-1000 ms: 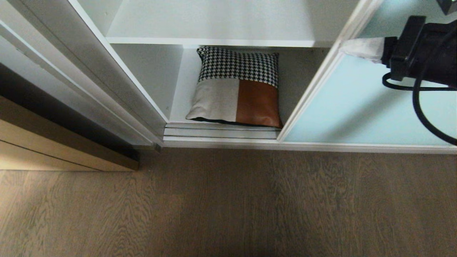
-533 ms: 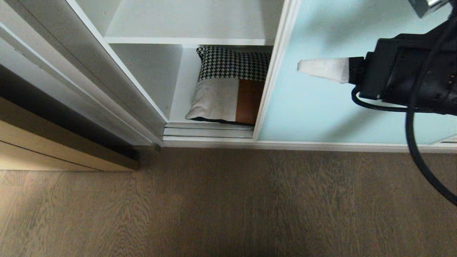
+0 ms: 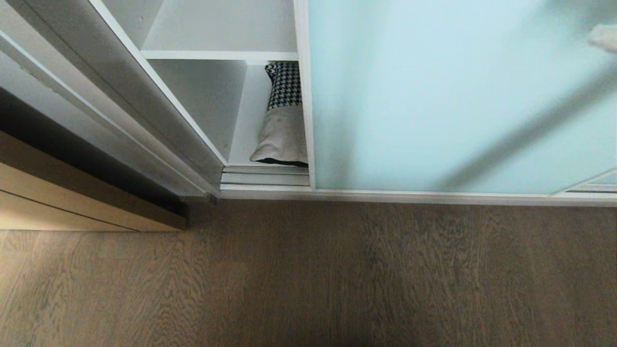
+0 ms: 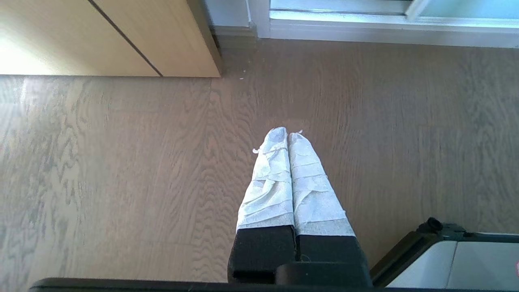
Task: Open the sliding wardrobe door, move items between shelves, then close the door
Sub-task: Close the door
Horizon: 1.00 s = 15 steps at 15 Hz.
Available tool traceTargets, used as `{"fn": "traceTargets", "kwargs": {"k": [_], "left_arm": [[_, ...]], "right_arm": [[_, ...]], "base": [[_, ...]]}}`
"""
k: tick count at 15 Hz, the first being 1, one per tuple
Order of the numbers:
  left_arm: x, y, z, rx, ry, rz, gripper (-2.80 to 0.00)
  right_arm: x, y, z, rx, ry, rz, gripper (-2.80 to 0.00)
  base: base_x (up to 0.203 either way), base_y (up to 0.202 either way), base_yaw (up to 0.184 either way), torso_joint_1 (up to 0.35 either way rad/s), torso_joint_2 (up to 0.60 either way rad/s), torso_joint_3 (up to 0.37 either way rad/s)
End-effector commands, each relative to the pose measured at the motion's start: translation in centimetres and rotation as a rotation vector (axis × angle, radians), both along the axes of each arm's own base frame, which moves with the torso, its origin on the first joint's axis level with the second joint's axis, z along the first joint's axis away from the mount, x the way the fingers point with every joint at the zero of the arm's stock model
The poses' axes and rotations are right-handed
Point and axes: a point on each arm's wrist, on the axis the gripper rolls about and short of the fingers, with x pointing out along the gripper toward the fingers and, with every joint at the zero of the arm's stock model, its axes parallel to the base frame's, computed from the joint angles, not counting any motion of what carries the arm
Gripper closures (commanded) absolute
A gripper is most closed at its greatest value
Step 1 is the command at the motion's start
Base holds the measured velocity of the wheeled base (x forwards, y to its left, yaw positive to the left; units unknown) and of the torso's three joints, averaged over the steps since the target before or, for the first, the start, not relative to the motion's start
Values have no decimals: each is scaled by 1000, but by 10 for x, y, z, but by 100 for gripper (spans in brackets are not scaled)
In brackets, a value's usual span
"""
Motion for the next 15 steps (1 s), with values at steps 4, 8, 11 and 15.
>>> {"fn": "traceTargets", "kwargs": {"k": [4,8,11,15], "left_arm": [[0,0,0,0,2,0,0],[0,0,0,0,2,0,0],[0,0,0,0,2,0,0],[0,0,0,0,2,0,0]], "right_arm": [[-50,-61,23,-44,-151,-671,0],[-65,-90,29,-146,-153,-1108,0],[-50,-137,30,-163,-70,-1320,0],[-32,-213,27,-158,7,-1476,0]], "base": [[0,0,0,0,0,0],[0,0,0,0,0,0],[0,0,0,0,0,0],[0,0,0,0,0,0]]}}
